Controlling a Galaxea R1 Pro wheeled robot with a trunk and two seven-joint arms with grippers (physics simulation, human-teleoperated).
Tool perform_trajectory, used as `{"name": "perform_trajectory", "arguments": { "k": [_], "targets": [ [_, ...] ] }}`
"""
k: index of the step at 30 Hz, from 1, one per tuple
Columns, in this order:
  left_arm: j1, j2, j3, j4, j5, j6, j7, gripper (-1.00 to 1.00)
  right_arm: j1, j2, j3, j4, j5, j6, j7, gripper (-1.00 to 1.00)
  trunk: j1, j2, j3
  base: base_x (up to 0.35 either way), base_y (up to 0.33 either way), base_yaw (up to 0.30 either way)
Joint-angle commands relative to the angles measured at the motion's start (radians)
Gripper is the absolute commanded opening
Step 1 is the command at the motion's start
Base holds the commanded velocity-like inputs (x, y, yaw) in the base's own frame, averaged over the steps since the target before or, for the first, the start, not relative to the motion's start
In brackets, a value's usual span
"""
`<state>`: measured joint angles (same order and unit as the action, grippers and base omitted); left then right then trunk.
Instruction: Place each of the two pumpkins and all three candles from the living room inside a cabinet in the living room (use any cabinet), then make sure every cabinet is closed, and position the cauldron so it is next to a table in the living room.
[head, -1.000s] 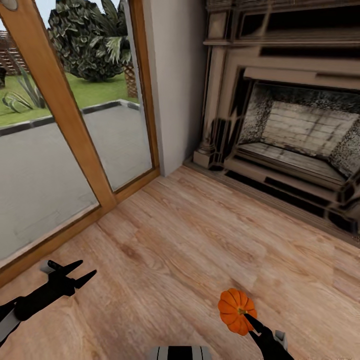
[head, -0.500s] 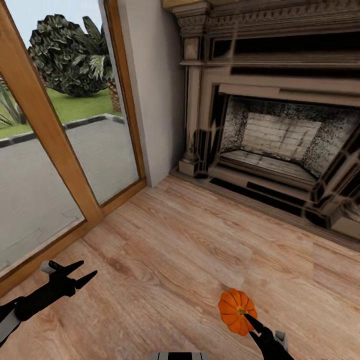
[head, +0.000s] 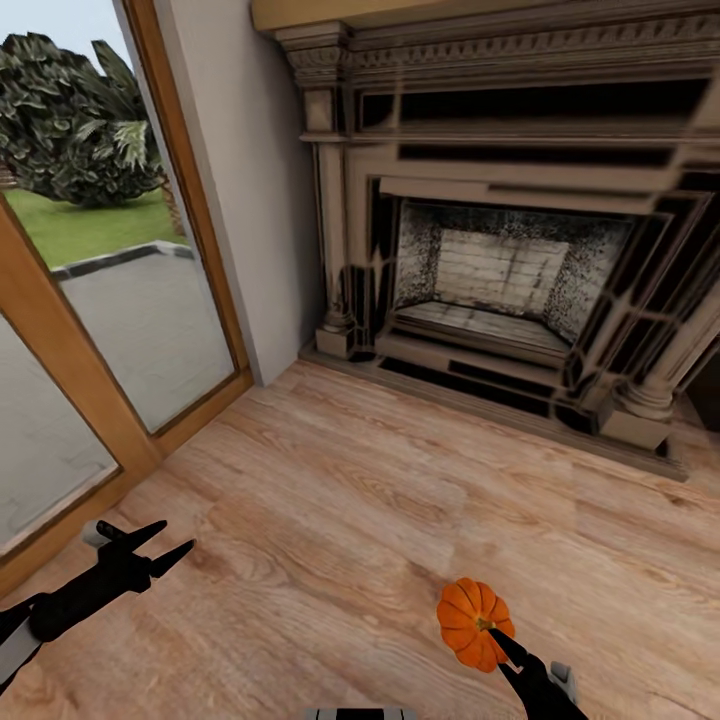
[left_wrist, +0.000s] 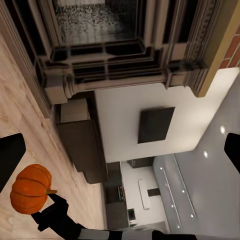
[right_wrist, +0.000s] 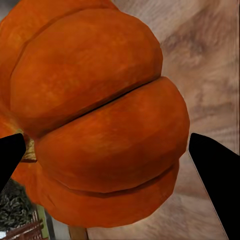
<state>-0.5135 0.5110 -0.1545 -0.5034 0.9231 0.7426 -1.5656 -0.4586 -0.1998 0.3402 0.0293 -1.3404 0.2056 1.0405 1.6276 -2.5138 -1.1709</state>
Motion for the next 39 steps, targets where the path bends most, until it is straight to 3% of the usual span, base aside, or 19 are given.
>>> {"name": "perform_trajectory", "arguments": {
  "k": [1, 39],
  "targets": [
    [0.000, 0.001, -0.007, 0.000, 0.005, 0.011, -0.005, 1.00, -0.002, 0.000, 0.005, 0.003, -0.011, 0.011, 0.007, -1.00, 0.000, 0.000, -0.001, 0.000, 0.000, -0.289],
    [0.000, 0.001, -0.007, 0.002, -0.001, 0.011, -0.005, 1.00, -0.002, 0.000, 0.005, 0.003, -0.011, 0.010, 0.007, -1.00, 0.000, 0.000, -0.001, 0.000, 0.000, -0.289]
  ]
}}
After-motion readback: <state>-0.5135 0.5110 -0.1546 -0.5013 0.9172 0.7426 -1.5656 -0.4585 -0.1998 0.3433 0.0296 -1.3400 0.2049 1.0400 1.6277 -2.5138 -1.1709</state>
